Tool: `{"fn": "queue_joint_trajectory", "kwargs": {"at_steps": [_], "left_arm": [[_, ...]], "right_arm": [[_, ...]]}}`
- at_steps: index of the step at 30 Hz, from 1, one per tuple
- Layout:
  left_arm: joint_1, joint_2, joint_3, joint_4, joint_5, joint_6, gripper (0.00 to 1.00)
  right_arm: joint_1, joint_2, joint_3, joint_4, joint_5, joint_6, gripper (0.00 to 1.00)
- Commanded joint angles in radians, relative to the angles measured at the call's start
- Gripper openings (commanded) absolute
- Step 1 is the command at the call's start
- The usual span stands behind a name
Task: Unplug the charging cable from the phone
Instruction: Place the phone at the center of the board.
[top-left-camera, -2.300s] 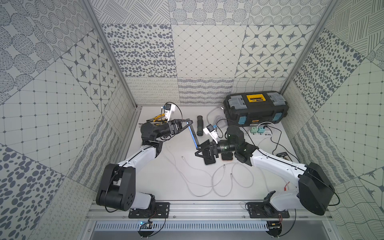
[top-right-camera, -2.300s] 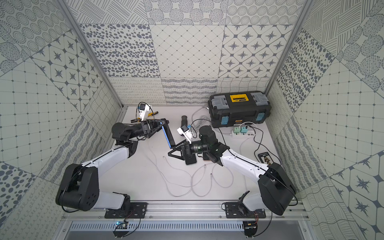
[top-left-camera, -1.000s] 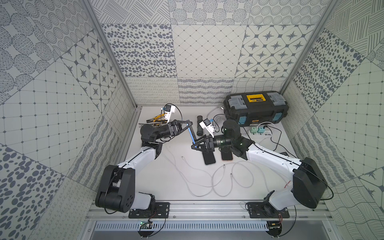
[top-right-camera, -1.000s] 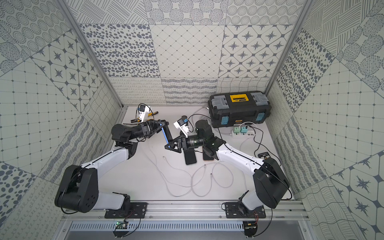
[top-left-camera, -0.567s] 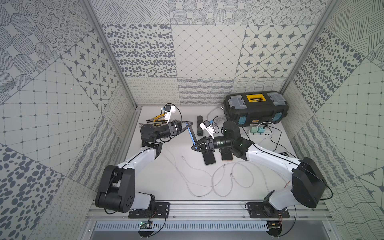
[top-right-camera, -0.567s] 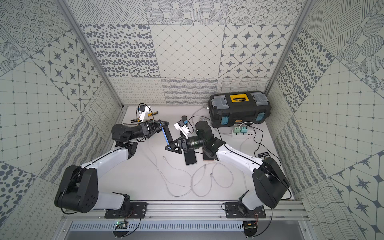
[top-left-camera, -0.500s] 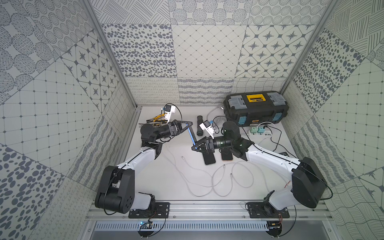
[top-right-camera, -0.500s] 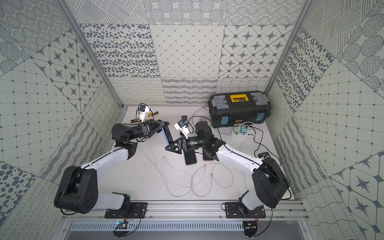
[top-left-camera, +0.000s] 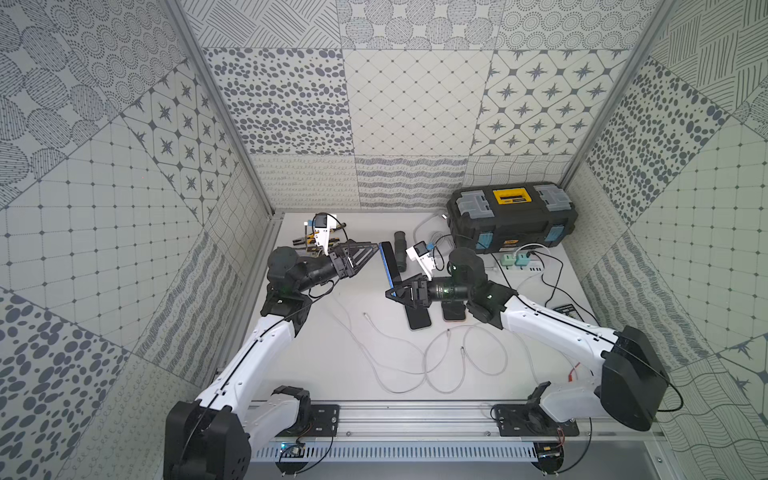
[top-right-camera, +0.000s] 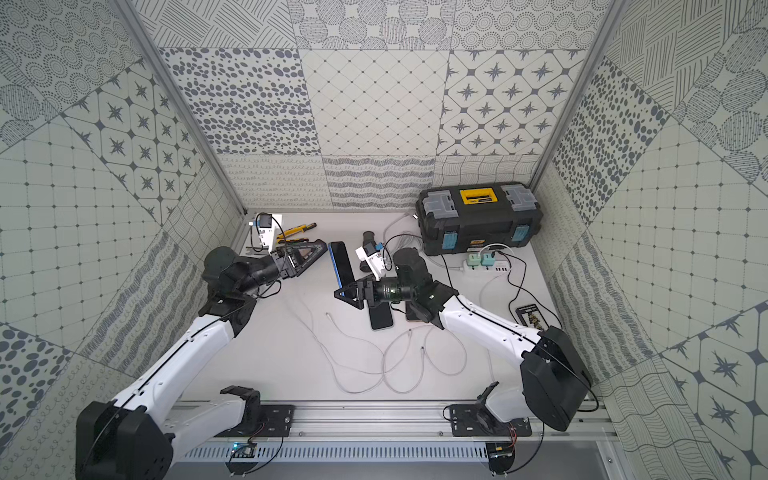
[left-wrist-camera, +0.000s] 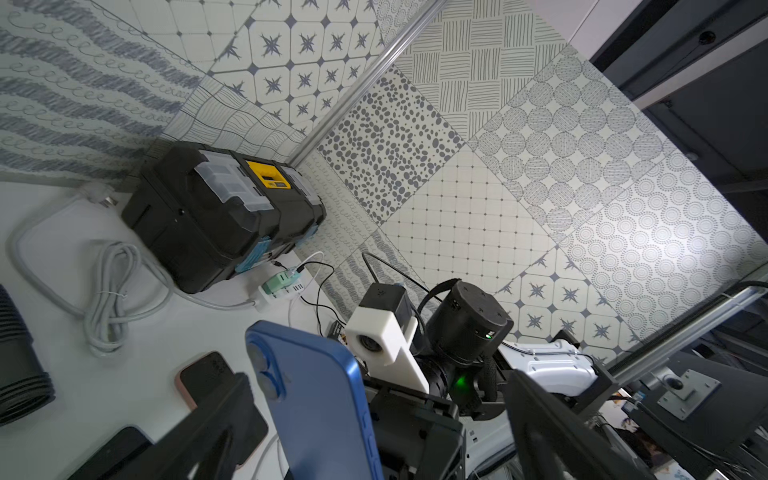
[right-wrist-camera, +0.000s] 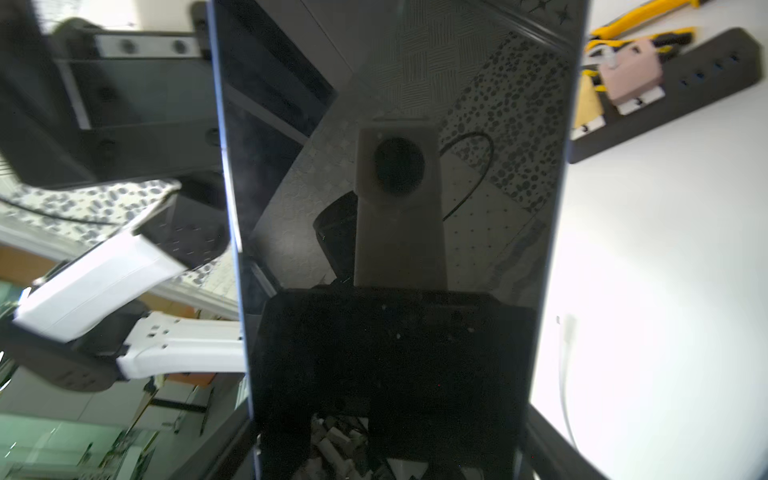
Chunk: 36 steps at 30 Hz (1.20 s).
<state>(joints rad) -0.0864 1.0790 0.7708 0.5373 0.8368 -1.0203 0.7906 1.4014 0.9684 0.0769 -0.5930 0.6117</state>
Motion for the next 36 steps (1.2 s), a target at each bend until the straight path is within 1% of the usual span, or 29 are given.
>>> {"fn": "queue_joint_trajectory", "kwargs": {"at_steps": [1,6,8,14,16,21,25,28,36], "left_arm": [[0.003,-0.065,0.016,-0.323,-0.214,0.226,0.99],[0.004,-0.103,0.017,-0.397,-0.303,0.275,0.99],[0.003,-0.115,0.014,-0.414,-0.327,0.287,0.99],[0.004,-0.155,-0.002,-0.449,-0.411,0.308,0.99],[0.003,-0.164,-0.008,-0.452,-0.425,0.311,0.99],[0.004,-0.169,-0.016,-0.457,-0.439,0.312,0.99],[0.003,-0.174,-0.019,-0.462,-0.446,0.313,0.99],[0.004,-0.179,-0.022,-0.465,-0.452,0.315,0.99],[0.003,-0.18,-0.029,-0.467,-0.453,0.314,0.99]], "right_arm": [[0.062,-0.004,0.053,-0.104,0.242,-0.068,0.28],[0.151,0.023,0.082,-0.195,0.548,-0.052,0.28],[0.176,0.049,0.103,-0.238,0.639,-0.034,0.28],[0.25,0.135,0.17,-0.352,0.854,0.027,0.27],[0.265,0.173,0.204,-0.398,0.902,0.043,0.27],[0.269,0.29,0.299,-0.501,0.922,0.062,0.27],[0.269,0.371,0.353,-0.544,0.91,0.065,0.27],[0.266,0.449,0.397,-0.578,0.895,0.072,0.28],[0.266,0.544,0.435,-0.583,0.88,0.079,0.29]]}}
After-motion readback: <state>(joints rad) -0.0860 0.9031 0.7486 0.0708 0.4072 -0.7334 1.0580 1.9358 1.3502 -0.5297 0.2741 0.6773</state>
